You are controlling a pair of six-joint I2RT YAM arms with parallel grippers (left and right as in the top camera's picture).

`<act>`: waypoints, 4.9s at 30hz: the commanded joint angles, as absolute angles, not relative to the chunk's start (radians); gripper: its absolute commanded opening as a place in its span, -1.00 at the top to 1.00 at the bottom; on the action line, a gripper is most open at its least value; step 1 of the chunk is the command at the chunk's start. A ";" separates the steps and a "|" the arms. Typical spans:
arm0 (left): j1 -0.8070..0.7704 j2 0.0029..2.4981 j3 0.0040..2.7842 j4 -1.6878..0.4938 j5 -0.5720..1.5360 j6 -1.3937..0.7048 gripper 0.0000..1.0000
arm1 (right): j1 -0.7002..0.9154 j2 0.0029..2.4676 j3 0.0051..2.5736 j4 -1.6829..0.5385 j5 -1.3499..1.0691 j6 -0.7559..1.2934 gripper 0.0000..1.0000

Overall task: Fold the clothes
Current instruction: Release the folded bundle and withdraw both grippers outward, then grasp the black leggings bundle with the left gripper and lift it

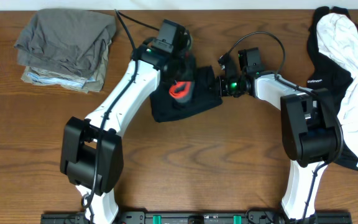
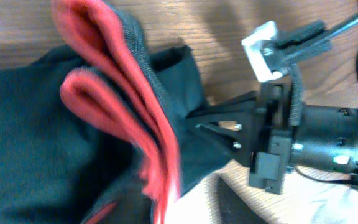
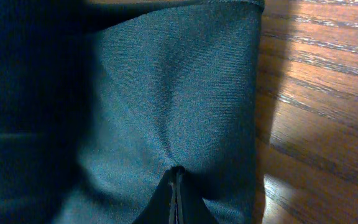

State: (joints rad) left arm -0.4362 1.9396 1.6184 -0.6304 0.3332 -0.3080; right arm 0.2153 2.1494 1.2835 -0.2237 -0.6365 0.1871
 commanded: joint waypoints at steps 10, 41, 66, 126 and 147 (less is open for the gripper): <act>-0.450 1.917 1.642 -0.600 0.327 -0.321 -0.96 | 0.184 2.210 1.264 -0.243 -0.609 0.232 0.98; -0.154 1.777 1.642 -0.830 0.234 -0.308 -0.96 | 0.130 1.930 1.283 -0.520 -0.355 0.141 -0.39; -0.154 1.777 1.640 -0.838 0.234 -0.260 -0.96 | 0.122 1.943 1.290 -0.513 0.058 0.179 -0.68; -0.425 2.235 1.641 -0.591 -0.123 -0.157 0.53 | -0.154 1.935 1.524 -0.805 -0.236 0.133 -0.17; -0.277 2.022 1.657 -0.542 -0.125 0.163 -0.34 | -0.154 1.935 1.524 -0.819 -0.240 0.133 -0.21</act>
